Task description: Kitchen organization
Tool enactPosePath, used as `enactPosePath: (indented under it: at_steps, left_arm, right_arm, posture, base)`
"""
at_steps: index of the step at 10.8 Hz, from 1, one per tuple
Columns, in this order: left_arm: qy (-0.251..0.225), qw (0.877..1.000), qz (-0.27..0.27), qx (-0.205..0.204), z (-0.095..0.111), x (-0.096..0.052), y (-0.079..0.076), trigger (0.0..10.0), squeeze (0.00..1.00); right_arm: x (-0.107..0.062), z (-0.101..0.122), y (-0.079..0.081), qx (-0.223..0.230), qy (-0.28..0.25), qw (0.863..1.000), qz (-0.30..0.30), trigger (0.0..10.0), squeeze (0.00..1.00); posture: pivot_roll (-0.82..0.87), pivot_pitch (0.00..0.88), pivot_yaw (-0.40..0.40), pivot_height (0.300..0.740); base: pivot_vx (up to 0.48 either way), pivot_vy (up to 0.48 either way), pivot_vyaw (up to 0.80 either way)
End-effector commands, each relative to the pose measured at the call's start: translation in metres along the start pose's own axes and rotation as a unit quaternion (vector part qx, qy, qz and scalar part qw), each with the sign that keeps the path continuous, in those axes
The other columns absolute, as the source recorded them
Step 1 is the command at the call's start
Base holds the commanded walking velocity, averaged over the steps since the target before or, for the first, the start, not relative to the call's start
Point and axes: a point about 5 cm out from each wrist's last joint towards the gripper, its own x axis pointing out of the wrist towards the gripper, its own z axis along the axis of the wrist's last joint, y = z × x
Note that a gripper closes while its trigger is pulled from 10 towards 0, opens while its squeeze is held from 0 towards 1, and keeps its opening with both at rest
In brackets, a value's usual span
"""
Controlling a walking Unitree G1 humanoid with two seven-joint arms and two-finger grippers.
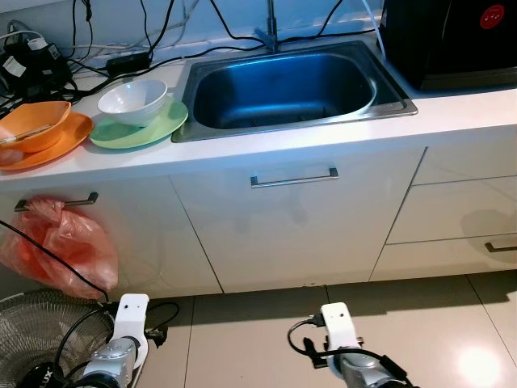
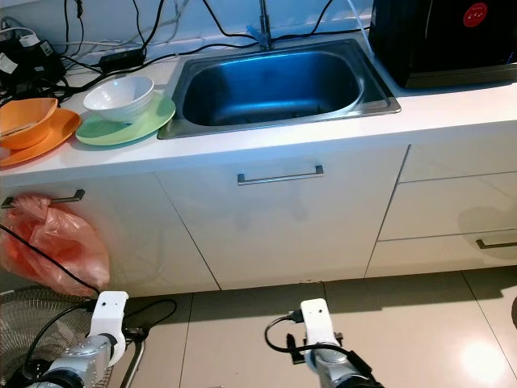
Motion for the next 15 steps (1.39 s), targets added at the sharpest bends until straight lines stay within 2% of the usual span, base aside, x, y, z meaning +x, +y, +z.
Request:
enactPosePath:
  at_steps: [1, 6, 9, 11, 13, 15]
  left_arm:
    - [0.006, 1.000, 0.007, 0.009, -0.001, 0.000, 0.002, 10.0, 0.00]
    - [0.013, 1.000, -0.020, 0.011, -0.009, 0.001, -0.018, 10.0, 0.00]
    - [0.028, 0.998, -0.053, 0.011, -0.013, 0.001, -0.035, 10.0, 0.00]
    - [0.043, 0.995, -0.067, 0.051, -0.013, 0.002, -0.042, 10.0, 0.00]
    - [0.042, 0.993, -0.084, 0.070, -0.010, 0.002, -0.046, 10.0, 0.00]
    - [0.040, 0.995, -0.069, 0.056, -0.011, 0.002, -0.045, 10.0, 0.00]
  right_arm:
    - [0.000, -0.002, 0.002, 0.003, 0.003, 1.000, 0.003, 10.0, 0.00]
    - [-0.003, -0.010, -0.018, 0.005, 0.010, 1.000, -0.014, 10.0, 0.00]
    - [-0.006, -0.013, -0.031, -0.004, 0.008, 1.000, -0.016, 10.0, 0.00]
    - [-0.007, -0.013, -0.038, -0.005, 0.004, 1.000, -0.015, 10.0, 0.00]
    - [-0.008, -0.011, -0.041, -0.017, 0.002, 1.000, -0.012, 10.0, 0.00]
    - [-0.008, -0.012, -0.042, -0.023, 0.008, 1.000, -0.011, 10.0, 0.00]
  posture:
    - [0.18, 0.000, 0.139, 0.740]
    - [0.12, 0.000, 0.107, 0.740]
    - [0.10, 0.000, 0.084, 0.740]
    - [0.06, 0.000, 0.076, 0.740]
    - [0.06, 0.008, 0.066, 0.740]
    - [0.08, 0.000, 0.065, 0.740]
  base:
    - [0.000, 0.000, 0.00]
    - [0.000, 0.000, 0.00]
    - [0.000, 0.000, 0.00]
    - [0.000, 0.000, 0.00]
    - [0.000, 0.000, 0.00]
    - [0.000, 0.000, 0.00]
